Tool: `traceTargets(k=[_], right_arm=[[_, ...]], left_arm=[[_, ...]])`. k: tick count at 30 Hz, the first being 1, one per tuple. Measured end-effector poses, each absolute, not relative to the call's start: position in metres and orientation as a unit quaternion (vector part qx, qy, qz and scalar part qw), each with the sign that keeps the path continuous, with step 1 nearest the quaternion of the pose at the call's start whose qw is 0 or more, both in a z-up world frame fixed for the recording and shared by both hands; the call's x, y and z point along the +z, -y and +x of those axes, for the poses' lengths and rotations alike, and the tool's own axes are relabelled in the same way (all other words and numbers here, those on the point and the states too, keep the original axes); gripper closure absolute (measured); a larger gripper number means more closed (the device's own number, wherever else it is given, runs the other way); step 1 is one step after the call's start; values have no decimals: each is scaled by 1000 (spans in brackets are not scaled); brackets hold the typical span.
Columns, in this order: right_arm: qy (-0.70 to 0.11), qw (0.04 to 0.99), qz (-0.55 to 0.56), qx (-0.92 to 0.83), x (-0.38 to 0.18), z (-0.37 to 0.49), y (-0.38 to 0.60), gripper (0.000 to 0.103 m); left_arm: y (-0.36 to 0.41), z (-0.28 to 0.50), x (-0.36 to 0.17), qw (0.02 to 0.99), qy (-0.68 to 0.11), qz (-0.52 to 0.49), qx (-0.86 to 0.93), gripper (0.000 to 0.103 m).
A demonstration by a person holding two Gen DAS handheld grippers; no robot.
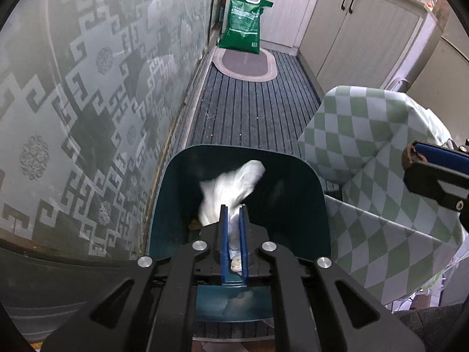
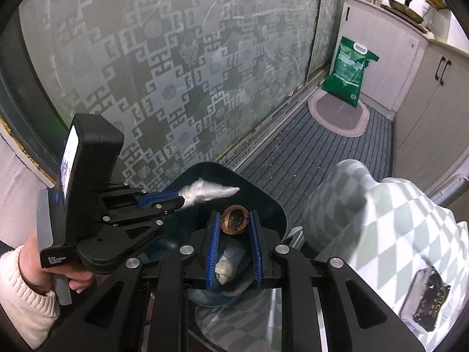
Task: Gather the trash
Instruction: 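Open the left tool over the bin while the right tool releases the shell, then move both tools back toward the black snack bag on the table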
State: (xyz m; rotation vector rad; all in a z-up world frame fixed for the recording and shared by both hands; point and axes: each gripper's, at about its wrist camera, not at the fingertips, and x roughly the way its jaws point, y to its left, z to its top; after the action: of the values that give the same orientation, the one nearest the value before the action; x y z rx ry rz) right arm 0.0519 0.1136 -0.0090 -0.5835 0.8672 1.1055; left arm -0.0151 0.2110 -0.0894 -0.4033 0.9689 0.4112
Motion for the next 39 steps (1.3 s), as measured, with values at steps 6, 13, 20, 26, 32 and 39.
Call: traceTargets(k=[6, 13, 20, 26, 32, 39], right_arm=[[-404, 718, -270, 498, -17, 52, -120, 83], [-408, 715, -276, 496, -22, 50, -125, 83], [-414, 711, -286, 491, -28, 51, -130, 83], [-418, 707, -288, 492, -31, 51, -132, 83], [-421, 705, -280, 497, -31, 53, -129, 75], [-383, 739, -239, 499, -3, 61, -109, 70]], left_arm=[[-214, -16, -88, 847, -458, -190, 194, 92], [-216, -22, -79, 855, -439, -190, 201, 85], [-217, -29, -62, 872, -399, -177, 221, 79], [-219, -36, -44, 887, -354, -185, 234, 74], [-216, -43, -25, 907, -302, -192, 220, 61], [-203, -47, -5, 926, -256, -184, 206, 51]])
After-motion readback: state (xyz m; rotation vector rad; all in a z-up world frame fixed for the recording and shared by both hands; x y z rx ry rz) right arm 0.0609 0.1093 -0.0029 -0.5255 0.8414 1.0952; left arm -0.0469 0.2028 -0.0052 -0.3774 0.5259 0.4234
